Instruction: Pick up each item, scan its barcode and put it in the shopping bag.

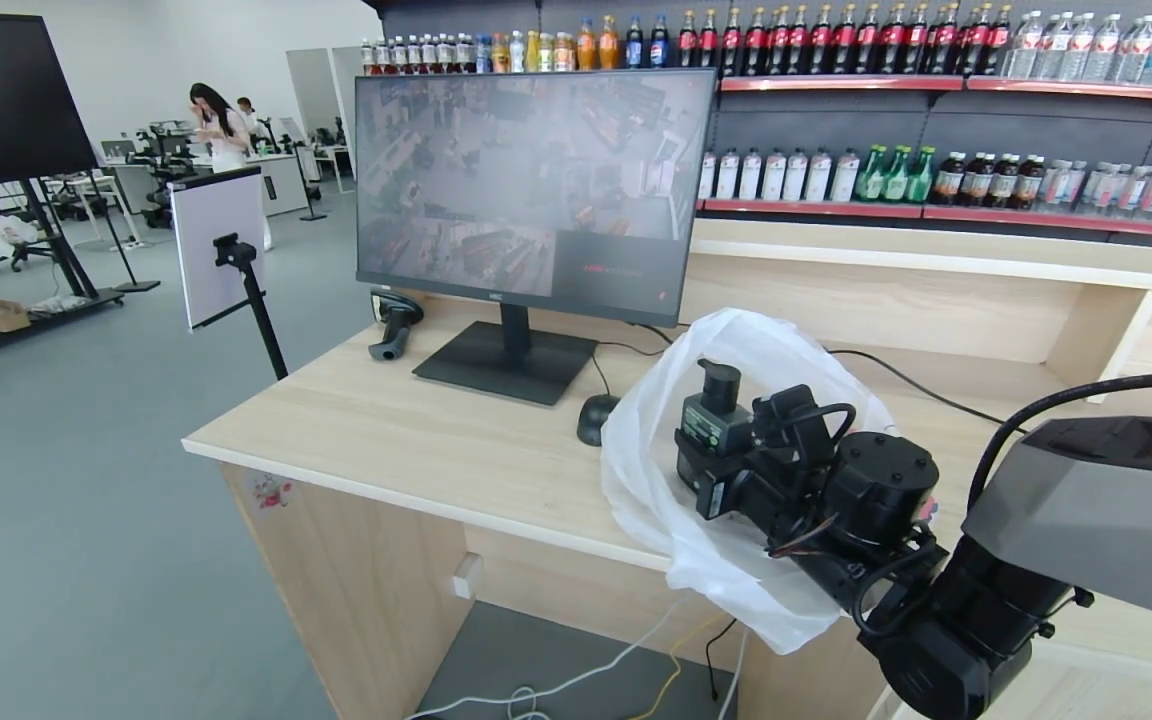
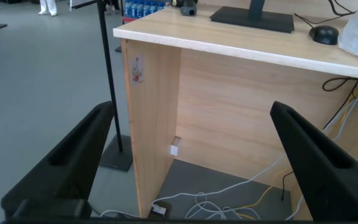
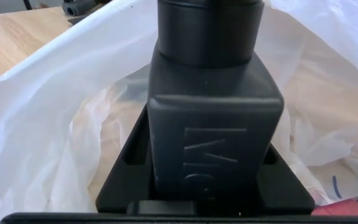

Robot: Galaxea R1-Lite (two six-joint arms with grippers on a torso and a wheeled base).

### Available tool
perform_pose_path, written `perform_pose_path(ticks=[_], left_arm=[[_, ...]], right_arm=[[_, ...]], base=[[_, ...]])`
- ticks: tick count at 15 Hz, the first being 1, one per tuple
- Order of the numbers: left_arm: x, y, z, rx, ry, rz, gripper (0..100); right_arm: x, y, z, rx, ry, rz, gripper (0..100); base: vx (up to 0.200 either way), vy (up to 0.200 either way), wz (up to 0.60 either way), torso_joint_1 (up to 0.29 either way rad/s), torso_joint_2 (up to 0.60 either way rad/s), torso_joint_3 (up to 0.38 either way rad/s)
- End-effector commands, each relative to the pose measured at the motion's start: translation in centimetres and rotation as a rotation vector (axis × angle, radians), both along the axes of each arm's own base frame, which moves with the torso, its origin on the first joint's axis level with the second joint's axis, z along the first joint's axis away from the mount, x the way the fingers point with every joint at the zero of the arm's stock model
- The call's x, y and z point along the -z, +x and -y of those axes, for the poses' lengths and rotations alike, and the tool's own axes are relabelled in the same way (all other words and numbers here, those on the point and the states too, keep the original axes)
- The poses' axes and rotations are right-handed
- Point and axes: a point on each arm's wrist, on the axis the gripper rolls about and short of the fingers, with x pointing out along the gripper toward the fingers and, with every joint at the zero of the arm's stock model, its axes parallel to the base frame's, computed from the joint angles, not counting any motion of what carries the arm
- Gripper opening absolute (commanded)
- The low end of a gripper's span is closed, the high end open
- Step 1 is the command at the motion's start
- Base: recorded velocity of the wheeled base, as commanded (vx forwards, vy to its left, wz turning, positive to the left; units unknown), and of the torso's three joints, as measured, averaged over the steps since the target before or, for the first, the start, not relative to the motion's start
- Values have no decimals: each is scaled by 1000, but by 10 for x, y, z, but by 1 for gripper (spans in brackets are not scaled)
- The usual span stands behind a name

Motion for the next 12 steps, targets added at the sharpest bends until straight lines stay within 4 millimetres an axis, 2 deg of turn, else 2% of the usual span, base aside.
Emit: perform_pose_path(ticks=[1, 12], left_arm=[[0, 0, 0, -1, 0, 1, 100], [0, 0, 0, -1, 0, 1, 100]], right_arm=[[4, 1, 0, 2, -7, -11, 0], [11, -2, 4, 7, -19, -43, 0]], base=[[0, 0, 0, 0, 0, 0], [0, 0, 0, 0, 0, 0]])
